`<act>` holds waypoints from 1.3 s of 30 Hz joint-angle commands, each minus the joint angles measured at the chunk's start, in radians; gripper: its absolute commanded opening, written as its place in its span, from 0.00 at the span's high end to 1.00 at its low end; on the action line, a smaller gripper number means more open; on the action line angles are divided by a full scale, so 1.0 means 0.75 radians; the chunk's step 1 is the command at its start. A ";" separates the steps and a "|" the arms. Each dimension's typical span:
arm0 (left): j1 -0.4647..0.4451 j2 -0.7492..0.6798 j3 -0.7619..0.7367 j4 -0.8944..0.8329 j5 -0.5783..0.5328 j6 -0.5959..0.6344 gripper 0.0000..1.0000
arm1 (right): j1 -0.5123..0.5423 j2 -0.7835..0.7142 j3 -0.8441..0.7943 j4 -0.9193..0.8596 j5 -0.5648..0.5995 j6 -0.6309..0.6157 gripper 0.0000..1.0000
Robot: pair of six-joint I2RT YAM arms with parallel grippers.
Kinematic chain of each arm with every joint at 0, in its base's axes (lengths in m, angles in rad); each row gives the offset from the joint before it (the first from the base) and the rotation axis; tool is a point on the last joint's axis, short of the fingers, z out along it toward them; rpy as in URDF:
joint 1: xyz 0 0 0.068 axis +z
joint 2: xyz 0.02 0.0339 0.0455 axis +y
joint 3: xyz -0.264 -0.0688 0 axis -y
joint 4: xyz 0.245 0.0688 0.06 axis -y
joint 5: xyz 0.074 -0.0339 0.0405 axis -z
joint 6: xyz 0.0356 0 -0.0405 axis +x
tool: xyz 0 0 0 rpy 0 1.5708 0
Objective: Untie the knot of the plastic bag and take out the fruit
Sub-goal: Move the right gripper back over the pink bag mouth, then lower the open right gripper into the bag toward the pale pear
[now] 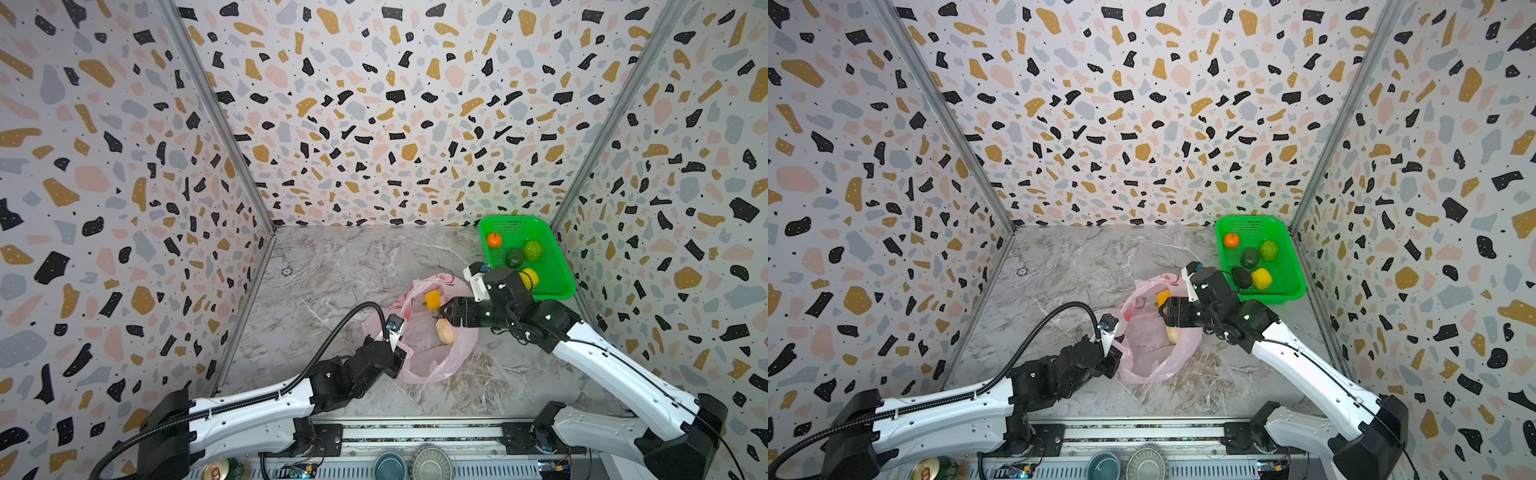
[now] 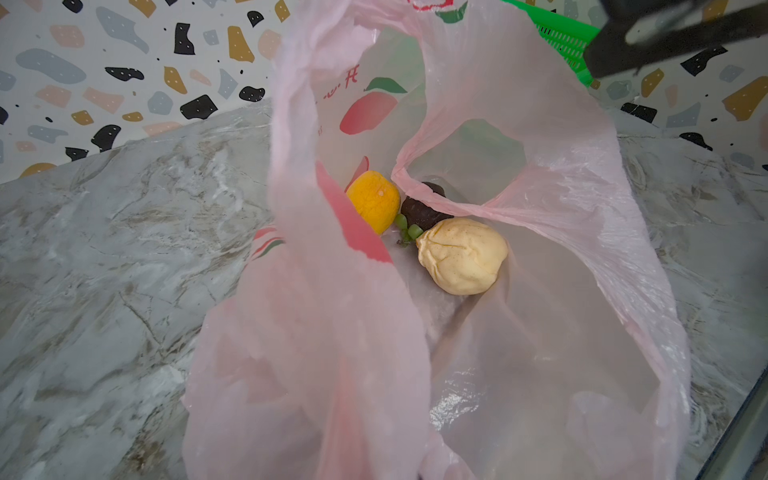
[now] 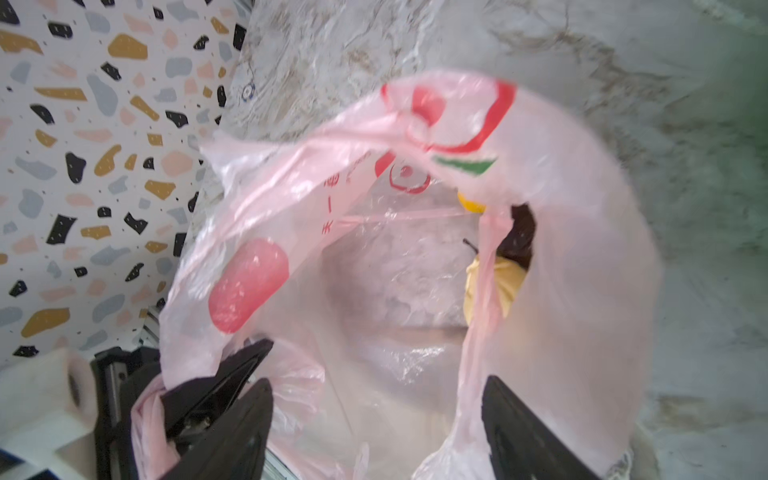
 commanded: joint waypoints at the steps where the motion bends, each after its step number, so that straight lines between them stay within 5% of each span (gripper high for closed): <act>1: 0.007 -0.012 0.063 0.069 0.016 0.008 1.00 | 0.124 0.054 0.006 -0.004 0.144 0.118 0.21; 23: 0.008 -0.068 0.054 0.085 0.010 0.011 1.00 | 0.320 0.585 0.033 0.146 0.476 -0.089 0.27; 31: 0.006 -0.093 0.026 0.089 0.025 0.000 1.00 | 0.270 0.831 0.258 -0.037 0.599 -0.129 0.24; 39: 0.006 -0.107 0.000 0.098 0.052 -0.002 1.00 | 0.239 0.837 0.259 -0.167 0.675 -0.129 0.19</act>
